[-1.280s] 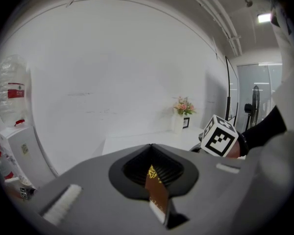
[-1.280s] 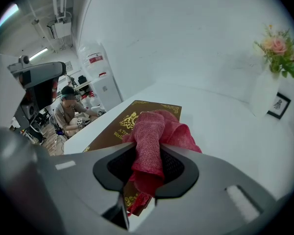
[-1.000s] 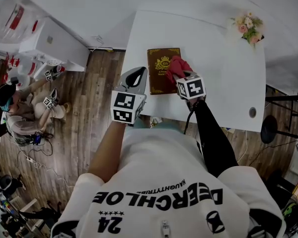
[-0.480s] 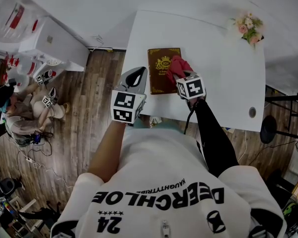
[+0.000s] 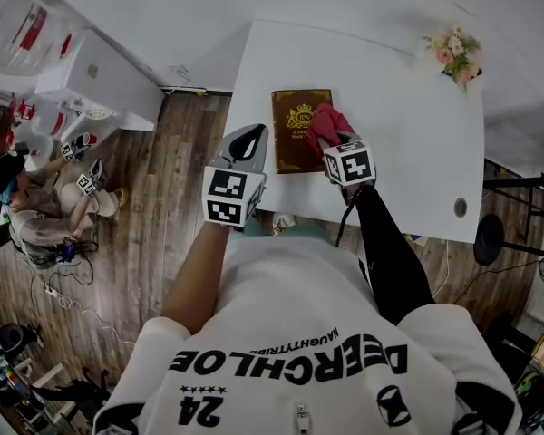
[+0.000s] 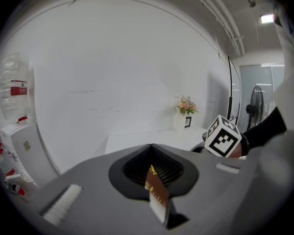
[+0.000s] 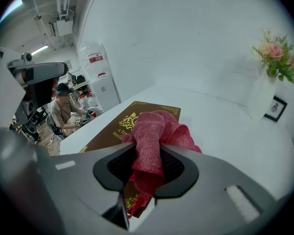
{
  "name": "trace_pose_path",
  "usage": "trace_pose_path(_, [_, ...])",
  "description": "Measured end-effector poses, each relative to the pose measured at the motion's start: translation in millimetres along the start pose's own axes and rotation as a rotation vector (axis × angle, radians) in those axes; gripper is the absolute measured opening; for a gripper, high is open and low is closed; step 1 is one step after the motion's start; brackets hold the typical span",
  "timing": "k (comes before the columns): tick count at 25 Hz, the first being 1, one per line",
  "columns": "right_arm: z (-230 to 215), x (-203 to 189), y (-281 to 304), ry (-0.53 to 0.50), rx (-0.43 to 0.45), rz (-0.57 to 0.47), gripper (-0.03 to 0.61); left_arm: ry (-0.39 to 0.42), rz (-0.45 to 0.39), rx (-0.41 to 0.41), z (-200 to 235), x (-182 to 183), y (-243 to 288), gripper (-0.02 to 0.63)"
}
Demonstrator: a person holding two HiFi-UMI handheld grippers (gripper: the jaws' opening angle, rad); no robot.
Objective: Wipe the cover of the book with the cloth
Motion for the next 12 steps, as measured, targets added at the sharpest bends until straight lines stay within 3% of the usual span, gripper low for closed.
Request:
trace_pose_path(5, [-2,12,-12,0.025,-0.049,-0.129,0.1,0.01,-0.021,0.011,4,10,-2,0.057])
trace_pose_path(12, [16,106,-62,-0.064,-0.041,-0.451,0.1,0.072,-0.117,0.081,31,61,-14,0.057])
Point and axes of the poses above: the fingertips, and each gripper's own axes: y forward along the fingers, z to its left, x out of its top, the point moved 2 cm from there along -y, backward along the fingers, and after that the axes turned 8 degrees about -z, right-handed, at the moved point
